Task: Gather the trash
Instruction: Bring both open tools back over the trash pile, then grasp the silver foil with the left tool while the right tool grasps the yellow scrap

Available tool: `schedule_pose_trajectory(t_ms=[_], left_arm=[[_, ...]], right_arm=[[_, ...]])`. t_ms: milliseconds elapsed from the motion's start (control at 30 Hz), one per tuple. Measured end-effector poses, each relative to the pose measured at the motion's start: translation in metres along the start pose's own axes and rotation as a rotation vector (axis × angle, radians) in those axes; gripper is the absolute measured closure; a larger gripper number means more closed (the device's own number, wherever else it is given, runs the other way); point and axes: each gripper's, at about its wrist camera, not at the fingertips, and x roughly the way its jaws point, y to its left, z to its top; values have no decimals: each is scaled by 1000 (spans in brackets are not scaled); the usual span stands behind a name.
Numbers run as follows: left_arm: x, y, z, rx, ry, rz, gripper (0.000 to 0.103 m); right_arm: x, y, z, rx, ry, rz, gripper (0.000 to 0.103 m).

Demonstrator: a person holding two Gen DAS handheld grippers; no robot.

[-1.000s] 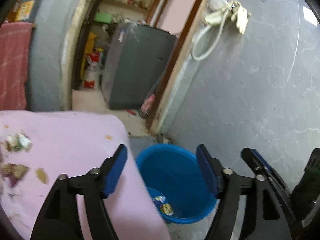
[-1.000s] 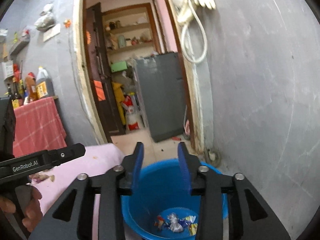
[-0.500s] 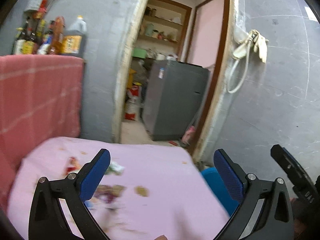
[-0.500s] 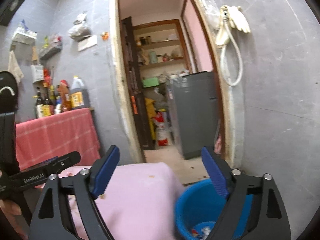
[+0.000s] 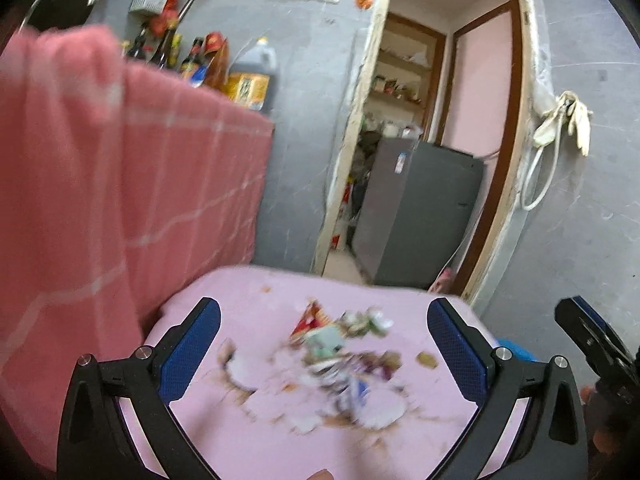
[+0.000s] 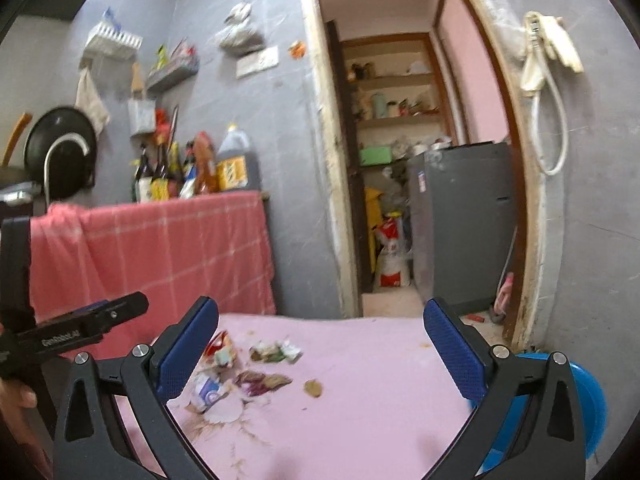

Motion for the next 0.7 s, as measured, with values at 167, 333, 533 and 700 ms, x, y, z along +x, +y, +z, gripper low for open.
schedule_pose_trajectory(t_ms=[167, 333, 533, 700], left_arm=[[10, 20, -19, -15, 104, -2, 2], [23, 19, -33, -18, 195, -60, 2], [41, 6, -37, 3, 279, -105, 9], [57, -3, -42, 9, 357, -149, 28]], right_arm=[[31, 7, -14, -38, 130, 13, 0], [58, 0, -31, -39, 268, 37, 4], [91, -10, -46, 9, 441, 75, 27], [118, -12, -58, 13, 576, 74, 50]])
